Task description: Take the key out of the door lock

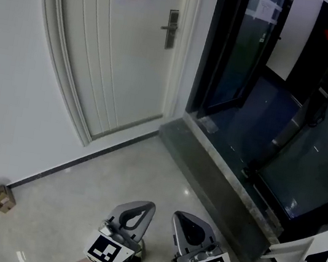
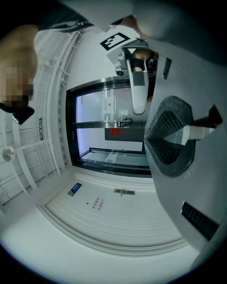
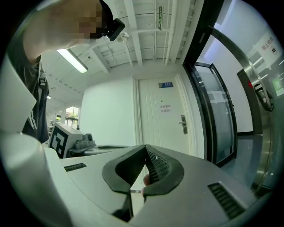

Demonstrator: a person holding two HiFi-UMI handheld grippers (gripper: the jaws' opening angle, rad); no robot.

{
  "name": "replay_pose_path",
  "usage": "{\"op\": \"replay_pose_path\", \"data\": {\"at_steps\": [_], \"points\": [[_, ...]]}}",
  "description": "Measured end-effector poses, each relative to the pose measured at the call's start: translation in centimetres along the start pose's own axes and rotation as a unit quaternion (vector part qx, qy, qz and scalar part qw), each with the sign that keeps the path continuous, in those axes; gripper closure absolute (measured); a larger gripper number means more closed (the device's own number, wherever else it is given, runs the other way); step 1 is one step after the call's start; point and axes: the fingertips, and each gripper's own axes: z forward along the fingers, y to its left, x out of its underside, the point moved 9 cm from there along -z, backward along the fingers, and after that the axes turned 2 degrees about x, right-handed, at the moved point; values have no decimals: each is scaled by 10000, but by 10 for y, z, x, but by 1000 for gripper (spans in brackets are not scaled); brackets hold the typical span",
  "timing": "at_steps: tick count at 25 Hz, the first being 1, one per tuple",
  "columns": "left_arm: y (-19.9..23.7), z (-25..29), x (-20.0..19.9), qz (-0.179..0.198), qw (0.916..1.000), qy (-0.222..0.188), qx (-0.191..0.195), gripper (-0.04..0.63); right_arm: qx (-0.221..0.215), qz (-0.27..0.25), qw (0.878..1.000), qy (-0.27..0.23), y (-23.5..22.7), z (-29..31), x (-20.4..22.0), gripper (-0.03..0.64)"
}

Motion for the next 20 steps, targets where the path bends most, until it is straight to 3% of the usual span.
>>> {"op": "replay_pose_path", "data": {"at_steps": [6,14,20], "points": [[66,35,-8,76,9999,-52,84,591,132,-60,9999,-35,-23,69,-8,604],[122,79,-13,139,9999,-62,20,591,49,-100,9999,-70,-56,139,-13,604],[164,138,-14,239,9996,-90,-153,591,-131,-138,9997,-128,-109,197,-13,604]]}}
